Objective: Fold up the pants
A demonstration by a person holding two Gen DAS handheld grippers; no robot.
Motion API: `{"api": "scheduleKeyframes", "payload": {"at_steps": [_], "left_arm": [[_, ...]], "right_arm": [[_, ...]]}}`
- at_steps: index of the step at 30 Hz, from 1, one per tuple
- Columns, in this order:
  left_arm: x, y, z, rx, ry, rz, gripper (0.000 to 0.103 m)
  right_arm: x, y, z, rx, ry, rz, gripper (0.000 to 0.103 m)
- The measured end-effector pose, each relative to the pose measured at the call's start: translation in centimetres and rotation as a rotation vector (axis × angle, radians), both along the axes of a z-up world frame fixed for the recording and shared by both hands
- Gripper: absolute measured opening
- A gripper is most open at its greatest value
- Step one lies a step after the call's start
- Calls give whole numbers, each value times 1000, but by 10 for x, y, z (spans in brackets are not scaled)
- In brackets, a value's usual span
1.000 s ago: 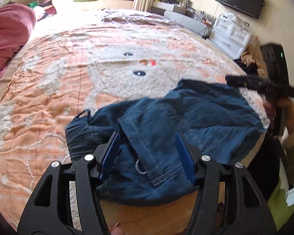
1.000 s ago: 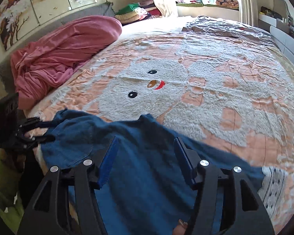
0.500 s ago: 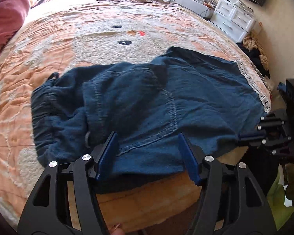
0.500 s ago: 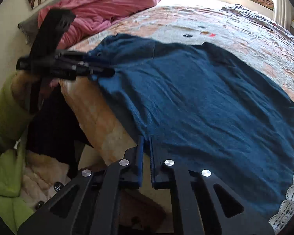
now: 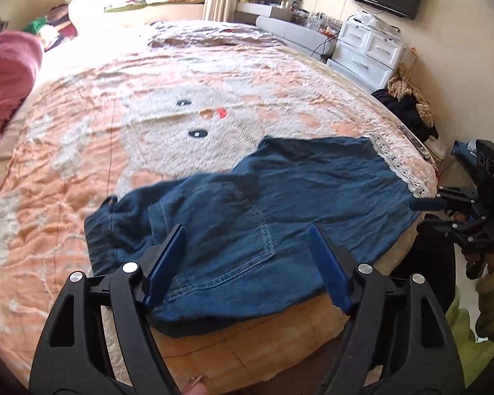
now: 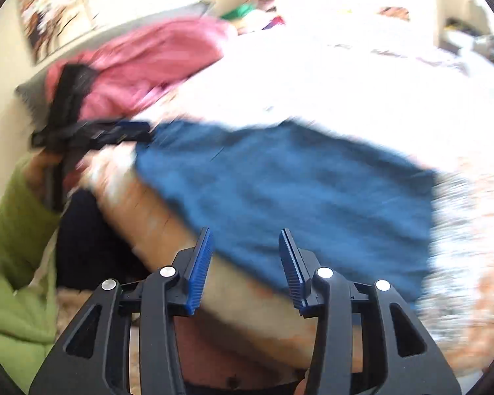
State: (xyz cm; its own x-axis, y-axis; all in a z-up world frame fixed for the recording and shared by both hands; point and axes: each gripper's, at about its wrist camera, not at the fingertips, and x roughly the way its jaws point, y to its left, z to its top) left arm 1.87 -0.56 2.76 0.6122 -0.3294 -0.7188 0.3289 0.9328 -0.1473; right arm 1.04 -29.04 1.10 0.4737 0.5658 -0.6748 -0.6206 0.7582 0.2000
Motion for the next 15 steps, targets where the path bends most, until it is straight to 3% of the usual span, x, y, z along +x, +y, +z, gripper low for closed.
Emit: {"api": "scheduleKeyframes", "payload": {"at_steps": [4, 7, 12, 15], "left_arm": [[9, -42, 2, 16, -32, -45, 85], [21, -67, -15, 24, 12, -26, 93], [33, -81, -55, 60, 118, 3, 93], [35, -77, -80, 95, 180, 19, 93]], "right_arm": [[13, -18, 6, -63, -66, -172, 50], [26, -27, 0, -91, -67, -275, 54], [48, -60, -21, -85, 8, -388, 64], [58, -71, -45, -100, 107, -427, 66]]}}
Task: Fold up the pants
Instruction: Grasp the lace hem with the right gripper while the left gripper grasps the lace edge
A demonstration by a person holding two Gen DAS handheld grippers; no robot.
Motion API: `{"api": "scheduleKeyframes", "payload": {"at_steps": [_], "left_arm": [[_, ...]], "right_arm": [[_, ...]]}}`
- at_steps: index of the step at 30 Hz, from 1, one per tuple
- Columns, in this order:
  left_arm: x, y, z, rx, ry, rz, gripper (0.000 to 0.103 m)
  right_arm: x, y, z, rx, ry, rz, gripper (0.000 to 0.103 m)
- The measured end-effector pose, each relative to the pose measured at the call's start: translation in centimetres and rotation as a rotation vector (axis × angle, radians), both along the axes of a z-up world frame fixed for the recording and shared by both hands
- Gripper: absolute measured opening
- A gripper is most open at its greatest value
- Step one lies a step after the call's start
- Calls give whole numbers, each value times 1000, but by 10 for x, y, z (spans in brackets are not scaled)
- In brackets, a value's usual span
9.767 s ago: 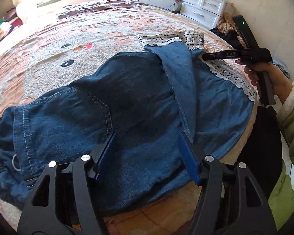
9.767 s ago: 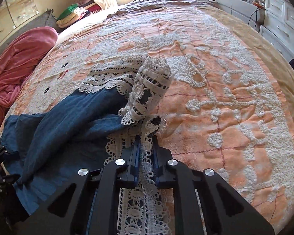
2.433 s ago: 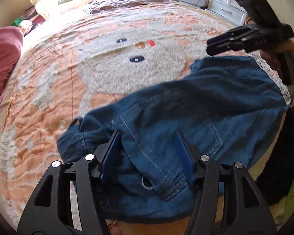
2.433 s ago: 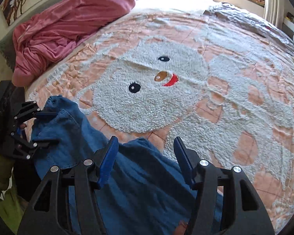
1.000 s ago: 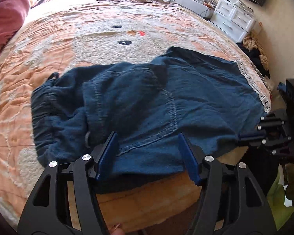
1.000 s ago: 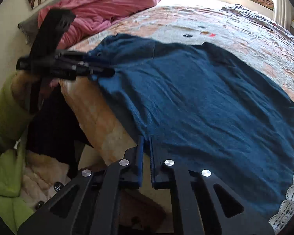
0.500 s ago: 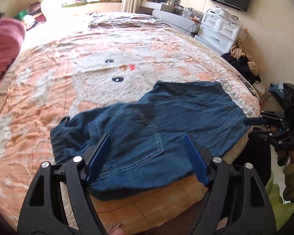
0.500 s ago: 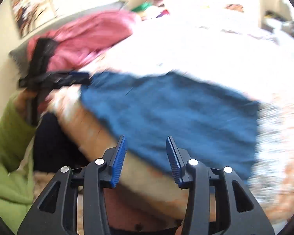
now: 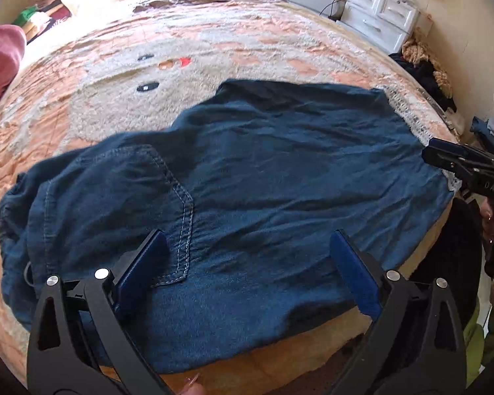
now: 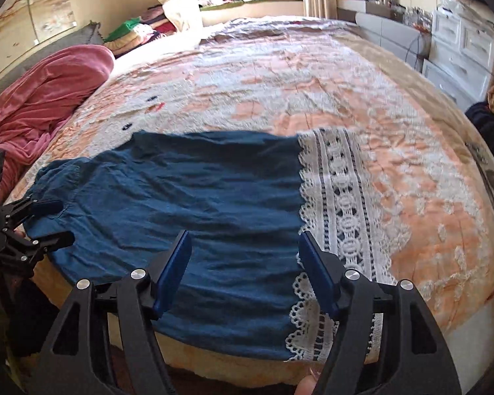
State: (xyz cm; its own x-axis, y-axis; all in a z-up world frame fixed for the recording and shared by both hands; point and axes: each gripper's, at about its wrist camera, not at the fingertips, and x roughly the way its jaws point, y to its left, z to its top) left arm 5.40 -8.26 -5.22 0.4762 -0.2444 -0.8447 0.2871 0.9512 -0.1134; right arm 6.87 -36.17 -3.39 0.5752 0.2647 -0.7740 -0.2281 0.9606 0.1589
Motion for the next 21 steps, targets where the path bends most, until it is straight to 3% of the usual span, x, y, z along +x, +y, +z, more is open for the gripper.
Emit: {"api": "scheduleKeyframes", "payload": {"at_steps": [3, 7, 10, 14, 17, 21], "left_arm": [[0, 0, -12, 16, -3, -15, 93], [0, 0, -5, 13, 9, -17, 93], [-3, 0, 17, -48, 0, -47, 93], [1, -14, 49, -63, -59, -86, 93], [13, -36, 66, -63, -85, -139, 94], [34, -84, 80, -36, -107, -263, 94]], "right_arm": [[3, 0, -21, 0, 29, -3, 67], [-2, 4, -15, 5, 3, 19, 74], [-15, -15, 4, 106, -49, -11, 78], [-36, -45, 27, 142, -112, -96, 86], [-50, -61, 32, 135, -119, -156, 91], [-64, -73, 21, 147, -82, -216, 92]]}}
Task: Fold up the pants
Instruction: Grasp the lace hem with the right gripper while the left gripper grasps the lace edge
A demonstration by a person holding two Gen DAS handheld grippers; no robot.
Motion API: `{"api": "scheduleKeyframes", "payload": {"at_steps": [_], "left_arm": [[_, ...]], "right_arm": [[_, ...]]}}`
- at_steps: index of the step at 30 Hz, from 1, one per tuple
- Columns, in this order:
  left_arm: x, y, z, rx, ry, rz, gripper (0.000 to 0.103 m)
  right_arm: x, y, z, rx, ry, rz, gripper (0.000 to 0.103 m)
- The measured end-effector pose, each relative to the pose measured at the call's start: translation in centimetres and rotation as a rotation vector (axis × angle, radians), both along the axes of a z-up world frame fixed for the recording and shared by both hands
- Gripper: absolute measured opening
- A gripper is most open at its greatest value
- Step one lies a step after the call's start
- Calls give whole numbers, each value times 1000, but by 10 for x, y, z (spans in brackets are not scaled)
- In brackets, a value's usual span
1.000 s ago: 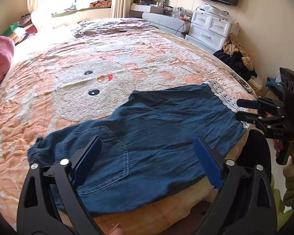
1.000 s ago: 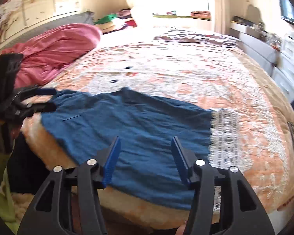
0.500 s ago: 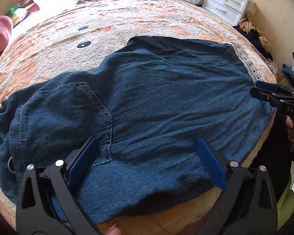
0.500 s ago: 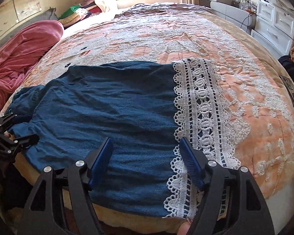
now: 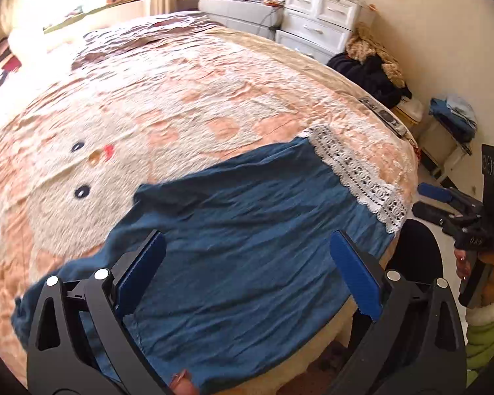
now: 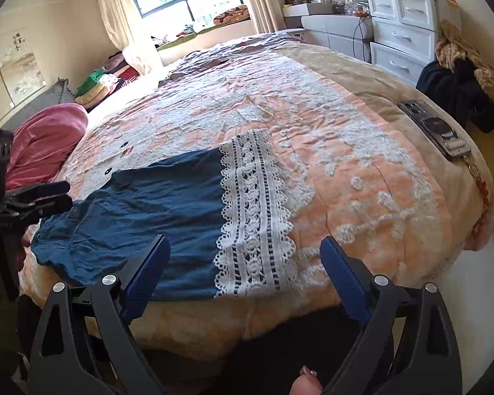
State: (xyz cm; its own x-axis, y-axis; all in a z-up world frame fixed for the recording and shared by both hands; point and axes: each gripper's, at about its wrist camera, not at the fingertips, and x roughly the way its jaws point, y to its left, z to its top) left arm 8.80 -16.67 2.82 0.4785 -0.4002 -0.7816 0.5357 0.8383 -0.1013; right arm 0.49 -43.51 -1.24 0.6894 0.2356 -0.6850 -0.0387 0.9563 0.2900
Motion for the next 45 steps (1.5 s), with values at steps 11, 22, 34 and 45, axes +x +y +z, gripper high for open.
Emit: {"api": "scheduleKeyframes", "payload": {"at_steps": [11, 22, 34, 45], "left_arm": [[67, -116, -15, 80, 69, -308, 94], [127, -163, -49, 78, 169, -434, 88], [143, -183, -84, 34, 310, -522, 58], [148, -168, -78, -74, 313, -532, 13]], "right_arm": [[1, -14, -25, 140, 67, -55, 92], [30, -18, -48, 190, 131, -43, 73], [32, -19, -50, 229, 140, -33, 55], [31, -10, -32, 190, 63, 17, 23]]}}
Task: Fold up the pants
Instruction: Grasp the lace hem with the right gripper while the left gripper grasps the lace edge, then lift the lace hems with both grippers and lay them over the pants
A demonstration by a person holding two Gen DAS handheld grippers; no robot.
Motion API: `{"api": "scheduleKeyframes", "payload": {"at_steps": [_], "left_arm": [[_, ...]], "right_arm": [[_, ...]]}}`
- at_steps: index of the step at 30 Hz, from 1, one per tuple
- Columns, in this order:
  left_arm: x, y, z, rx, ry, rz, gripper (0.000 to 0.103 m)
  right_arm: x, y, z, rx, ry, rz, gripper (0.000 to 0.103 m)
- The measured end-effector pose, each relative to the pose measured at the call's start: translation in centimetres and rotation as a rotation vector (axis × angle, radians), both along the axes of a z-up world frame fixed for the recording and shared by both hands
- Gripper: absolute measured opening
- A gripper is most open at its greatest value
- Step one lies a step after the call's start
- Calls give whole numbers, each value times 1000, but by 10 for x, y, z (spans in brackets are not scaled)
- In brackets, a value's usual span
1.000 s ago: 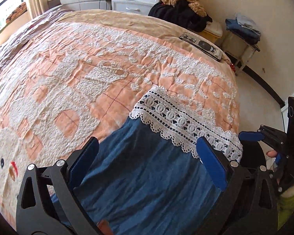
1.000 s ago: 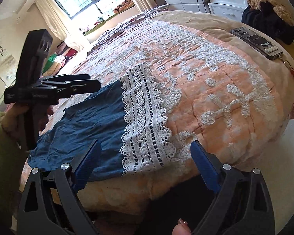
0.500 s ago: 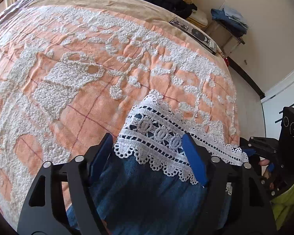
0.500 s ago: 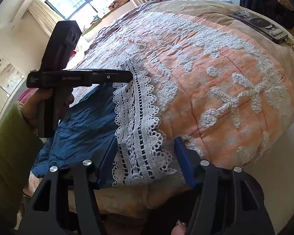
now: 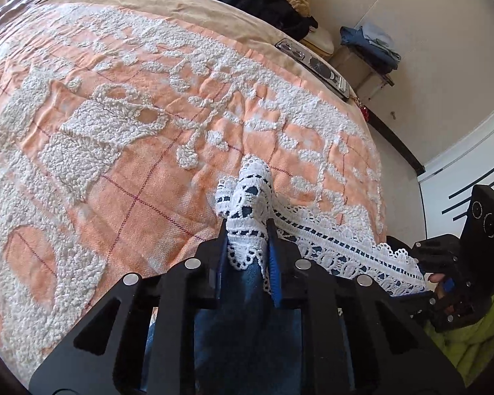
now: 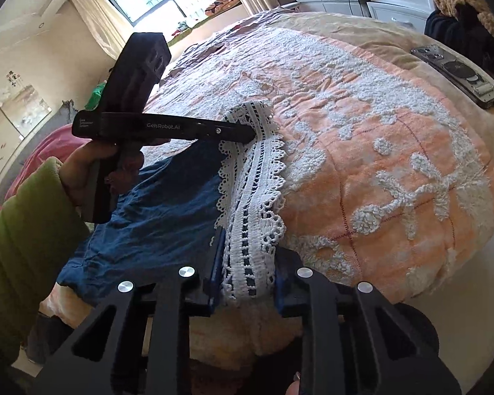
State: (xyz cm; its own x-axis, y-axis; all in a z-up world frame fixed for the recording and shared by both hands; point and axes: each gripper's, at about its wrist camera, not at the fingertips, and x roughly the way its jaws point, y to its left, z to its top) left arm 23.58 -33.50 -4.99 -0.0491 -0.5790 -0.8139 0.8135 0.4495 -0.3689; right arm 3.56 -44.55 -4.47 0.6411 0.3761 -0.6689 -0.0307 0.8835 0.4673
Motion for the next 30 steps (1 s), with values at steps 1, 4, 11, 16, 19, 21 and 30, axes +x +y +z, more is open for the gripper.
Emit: {"api": "scheduleKeyframes", "payload": {"at_steps": [1, 4, 11, 16, 19, 21, 30], "left_arm": [[0, 3, 4, -19, 0, 0, 13], [0, 19, 23, -87, -7, 9, 13], [-9, 78, 76, -207, -75, 68, 13], [-20, 160, 96, -277, -102, 173, 13], [-29, 206, 86, -296, -91, 259, 13], [-35, 234, 74, -280, -75, 318, 13], [-47, 311, 30, -232, -25, 538, 45]], "right_arm": [[-1, 1, 4, 3, -13, 1, 21], [-4, 11, 25, 10, -76, 34, 19], [-4, 63, 74, -47, -210, 159, 19], [4, 120, 95, -44, -265, 323, 19], [8, 164, 94, -87, -268, 434, 19], [11, 195, 85, -128, -254, 503, 19], [15, 282, 30, -303, -168, 668, 21]]}}
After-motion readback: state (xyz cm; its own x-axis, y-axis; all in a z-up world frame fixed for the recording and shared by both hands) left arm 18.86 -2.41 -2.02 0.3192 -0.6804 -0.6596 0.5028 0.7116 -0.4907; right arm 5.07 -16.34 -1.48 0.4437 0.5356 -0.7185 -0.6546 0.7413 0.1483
